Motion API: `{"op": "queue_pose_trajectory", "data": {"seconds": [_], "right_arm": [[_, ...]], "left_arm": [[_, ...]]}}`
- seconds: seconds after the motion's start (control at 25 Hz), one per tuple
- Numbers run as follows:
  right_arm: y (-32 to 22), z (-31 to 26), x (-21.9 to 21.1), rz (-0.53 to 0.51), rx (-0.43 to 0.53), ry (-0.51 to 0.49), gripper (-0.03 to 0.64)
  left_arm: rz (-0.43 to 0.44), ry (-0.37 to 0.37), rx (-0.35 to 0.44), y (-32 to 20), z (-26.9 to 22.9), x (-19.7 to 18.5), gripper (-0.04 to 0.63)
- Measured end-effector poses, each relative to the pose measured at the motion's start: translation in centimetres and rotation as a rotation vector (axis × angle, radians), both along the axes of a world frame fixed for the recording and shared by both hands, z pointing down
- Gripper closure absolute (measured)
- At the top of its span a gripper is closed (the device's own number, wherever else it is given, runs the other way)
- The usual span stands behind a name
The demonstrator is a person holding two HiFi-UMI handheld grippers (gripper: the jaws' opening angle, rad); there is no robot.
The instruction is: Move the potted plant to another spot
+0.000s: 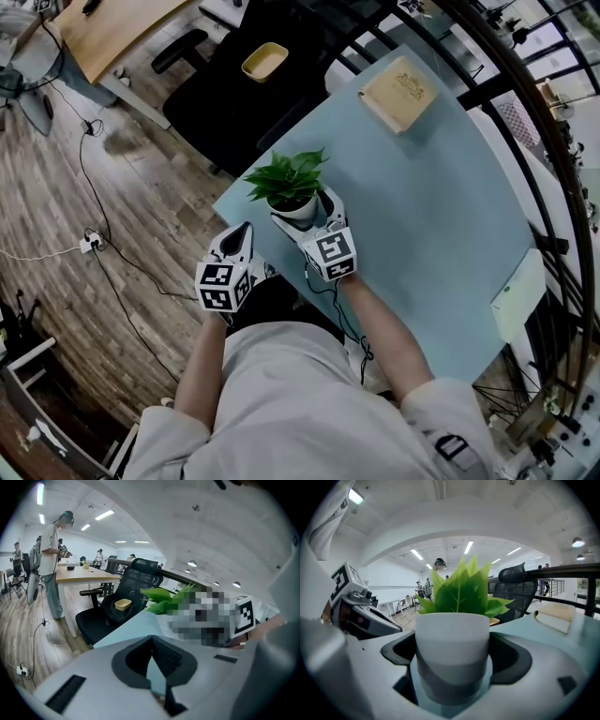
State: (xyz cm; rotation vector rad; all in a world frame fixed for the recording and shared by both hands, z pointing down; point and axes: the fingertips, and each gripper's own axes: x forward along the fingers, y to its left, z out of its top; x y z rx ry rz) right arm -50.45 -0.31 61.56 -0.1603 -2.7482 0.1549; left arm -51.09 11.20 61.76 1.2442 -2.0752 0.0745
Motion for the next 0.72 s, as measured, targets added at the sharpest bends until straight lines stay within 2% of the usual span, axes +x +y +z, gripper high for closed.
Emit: {"op": "queue_pose_trajectory", "data": {"seconds": [0.72], "right_arm": [[0.3,0.1,1.3,-0.002,0.028,-0.02,0.133]], "left_arm": [[0.026,0.001,0.002,-0.7,0.1,1.0,0.584]]}}
